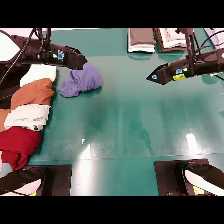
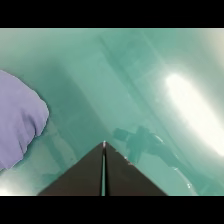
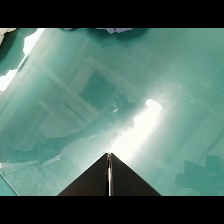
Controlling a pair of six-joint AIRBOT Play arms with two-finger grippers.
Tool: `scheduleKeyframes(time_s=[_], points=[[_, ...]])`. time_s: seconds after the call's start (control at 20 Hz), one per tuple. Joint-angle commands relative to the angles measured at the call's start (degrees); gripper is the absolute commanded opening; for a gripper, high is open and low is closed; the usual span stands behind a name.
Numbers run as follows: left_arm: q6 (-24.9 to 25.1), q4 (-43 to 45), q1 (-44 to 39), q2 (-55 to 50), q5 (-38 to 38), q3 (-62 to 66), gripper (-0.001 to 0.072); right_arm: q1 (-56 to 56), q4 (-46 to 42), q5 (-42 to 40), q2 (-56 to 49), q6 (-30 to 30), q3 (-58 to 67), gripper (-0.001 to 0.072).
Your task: Fold the shirts.
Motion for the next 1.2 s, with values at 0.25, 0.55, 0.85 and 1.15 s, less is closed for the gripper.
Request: scheduleKeyframes(time_s=[0.25,0.55,0.85,1.15], points=[[-0.02,-0.04,0.02,-0.02,0.02,0.02,0.0027,0.0,0.09,0.02,-0.46,0.0,-0.04,0.0017],[3.52,0.02,0.02,-0.26,4.52,0.02,0.0032,0.0,0.09,0.02,-0.48,0.02,-0.04,0.0017],[-9.51,15.47,5.01,-10.47,5.27,0.0,0.056,0.02,0.42,0.04,-0.48,0.02,-0.04,0.0017],[-9.44,14.21,6.8,-26.8,8.9,0.0,0.056,0.02,0.57,0.04,-0.46,0.04,-0.04,0.0017]])
